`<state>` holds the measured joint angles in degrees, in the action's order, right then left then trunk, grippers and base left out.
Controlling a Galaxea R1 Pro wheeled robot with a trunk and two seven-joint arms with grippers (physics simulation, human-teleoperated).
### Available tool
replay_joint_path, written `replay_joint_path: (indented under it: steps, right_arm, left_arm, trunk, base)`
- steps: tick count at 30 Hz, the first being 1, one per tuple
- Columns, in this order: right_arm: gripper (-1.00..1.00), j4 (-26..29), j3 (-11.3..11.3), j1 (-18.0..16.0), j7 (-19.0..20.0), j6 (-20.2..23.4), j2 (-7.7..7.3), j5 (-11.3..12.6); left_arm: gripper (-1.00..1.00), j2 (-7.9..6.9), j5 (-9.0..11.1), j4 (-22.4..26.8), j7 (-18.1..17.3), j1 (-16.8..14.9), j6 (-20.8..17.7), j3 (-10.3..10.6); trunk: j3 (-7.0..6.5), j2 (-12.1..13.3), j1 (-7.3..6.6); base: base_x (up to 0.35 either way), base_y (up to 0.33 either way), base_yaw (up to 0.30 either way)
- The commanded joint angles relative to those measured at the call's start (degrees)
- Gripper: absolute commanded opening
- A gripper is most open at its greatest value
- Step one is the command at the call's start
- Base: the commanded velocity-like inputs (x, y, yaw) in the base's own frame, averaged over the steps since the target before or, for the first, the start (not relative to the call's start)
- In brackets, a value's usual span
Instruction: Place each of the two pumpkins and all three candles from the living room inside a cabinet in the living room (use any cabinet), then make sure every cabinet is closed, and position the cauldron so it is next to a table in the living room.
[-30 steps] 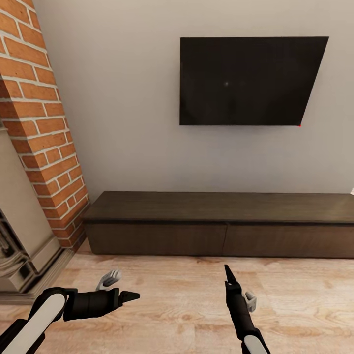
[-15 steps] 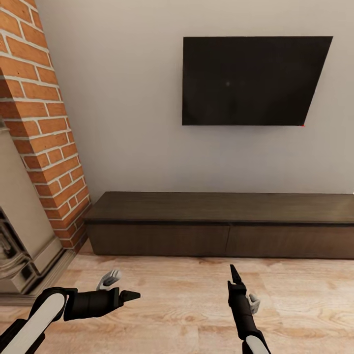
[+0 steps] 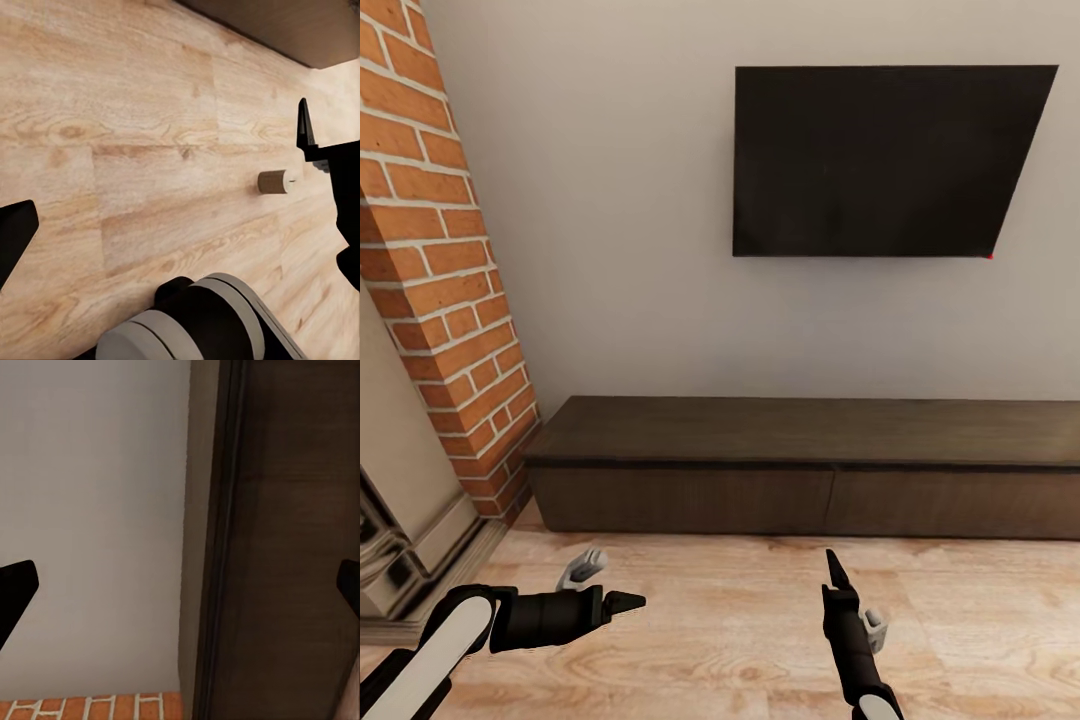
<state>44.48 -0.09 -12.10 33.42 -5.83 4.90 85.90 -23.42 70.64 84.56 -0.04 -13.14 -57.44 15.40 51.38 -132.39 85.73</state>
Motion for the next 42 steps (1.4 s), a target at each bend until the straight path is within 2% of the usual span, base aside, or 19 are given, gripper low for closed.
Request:
replay_joint_path:
  steps: [1, 15, 21, 25, 28, 33, 42]
  right_arm:
    - [1.0, -0.06, 0.0, -0.03, 0.24, -0.06, 0.02, 0.28]
    - [1.0, -0.02, 0.16, -0.03, 0.47, -0.15, 0.02, 0.23]
    - [1.0, 0.01, 0.2, -0.03, 1.8, -0.15, 0.02, 0.13]
    - [1.0, 0.49, 0.29, -0.03, 2.47, -0.08, 0.02, -0.19]
    - [1.0, 0.75, 0.39, -0.03, 2.76, -0.07, 0.02, -0.38]
    - [1.0, 0.86, 0.43, -0.03, 2.86, -0.06, 0.02, -0.46]
    - [1.0, 0.79, 0.44, -0.03, 2.88, -0.07, 0.02, -0.47]
  left_arm:
    - [1.0, -0.04, 0.03, 0.01, -0.02, -0.04, -0.09, 0.06]
    - [1.0, -0.13, 0.59, 0.22, -0.05, 0.02, -0.12, 0.14]
    - [1.0, -0.21, 4.03, 0.19, -0.05, 0.13, -0.14, 0.43]
    - [1.0, -0.61, 7.69, 0.25, -0.05, 0.57, -0.15, 0.58]
    - [1.0, -2.46, 11.62, 0.27, -0.05, 0.7, -0.13, 1.0]
    - [1.0, -4.77, 15.19, 0.22, -0.05, 0.74, -0.12, 1.52]
    - [1.0, -5.24, 16.0, 0.25, -0.05, 0.75, -0.12, 1.83]
  trunk:
    - [0.06, -0.02, 0.01]
    - [0.06, -0.02, 0.01]
    - [0.06, -0.02, 0.01]
    - [0.06, -0.02, 0.01]
    - [0.06, -0.02, 0.01]
    - [0.06, -0.02, 0.01]
    - [0.06, -0.02, 0.01]
  base:
    - [0.131, 0.0, 0.0]
    - [0.138, 0.0, 0.0]
    - [0.146, 0.0, 0.0]
    - [0.042, 0.0, 0.0]
    - [0.059, 0.0, 0.0]
    - [0.202, 0.0, 0.0]
    - [0.128, 0.0, 0.0]
